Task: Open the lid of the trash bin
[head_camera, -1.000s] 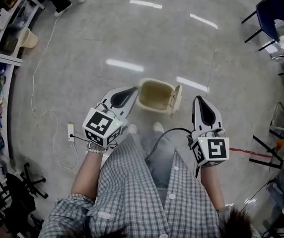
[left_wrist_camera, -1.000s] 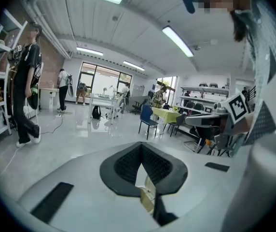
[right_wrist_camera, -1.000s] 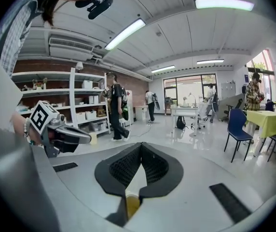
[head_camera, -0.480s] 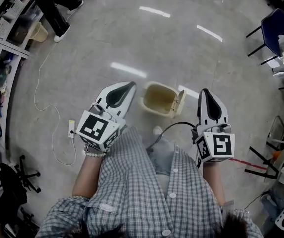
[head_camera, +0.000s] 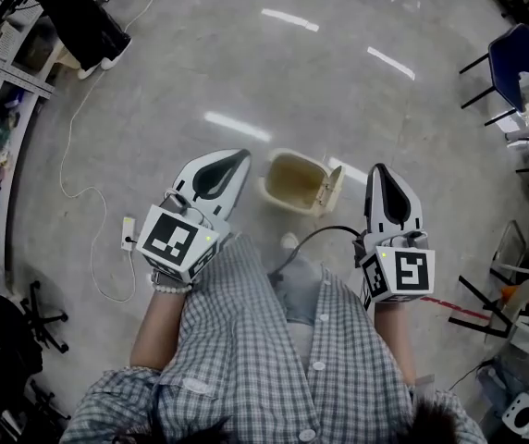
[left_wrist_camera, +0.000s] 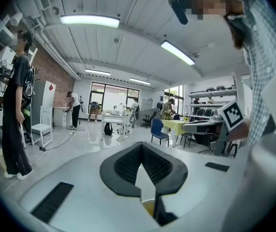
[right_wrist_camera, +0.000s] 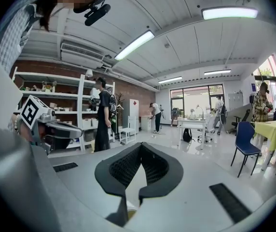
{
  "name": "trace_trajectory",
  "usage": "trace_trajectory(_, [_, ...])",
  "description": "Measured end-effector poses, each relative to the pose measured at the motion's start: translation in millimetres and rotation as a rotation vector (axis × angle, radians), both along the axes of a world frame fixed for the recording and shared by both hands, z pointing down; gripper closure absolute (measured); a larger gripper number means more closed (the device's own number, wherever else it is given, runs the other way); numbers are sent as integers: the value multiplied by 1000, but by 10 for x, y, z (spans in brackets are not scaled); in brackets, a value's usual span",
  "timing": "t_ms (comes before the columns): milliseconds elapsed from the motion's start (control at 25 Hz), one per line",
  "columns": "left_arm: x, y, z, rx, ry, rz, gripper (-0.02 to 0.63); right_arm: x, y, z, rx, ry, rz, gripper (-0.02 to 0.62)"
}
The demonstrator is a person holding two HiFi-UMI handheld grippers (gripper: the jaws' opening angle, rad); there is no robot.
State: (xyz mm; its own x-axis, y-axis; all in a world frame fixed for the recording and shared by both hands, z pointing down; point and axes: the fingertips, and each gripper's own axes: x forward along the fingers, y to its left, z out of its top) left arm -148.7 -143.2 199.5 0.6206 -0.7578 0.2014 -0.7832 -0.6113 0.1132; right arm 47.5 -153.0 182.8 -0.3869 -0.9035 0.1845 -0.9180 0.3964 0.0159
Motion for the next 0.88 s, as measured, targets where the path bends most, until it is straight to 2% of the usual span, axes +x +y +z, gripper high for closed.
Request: trace_trajectory(880, [48,37,-42,20,-8,10,601,-28,28,-4,3,20,-21,578])
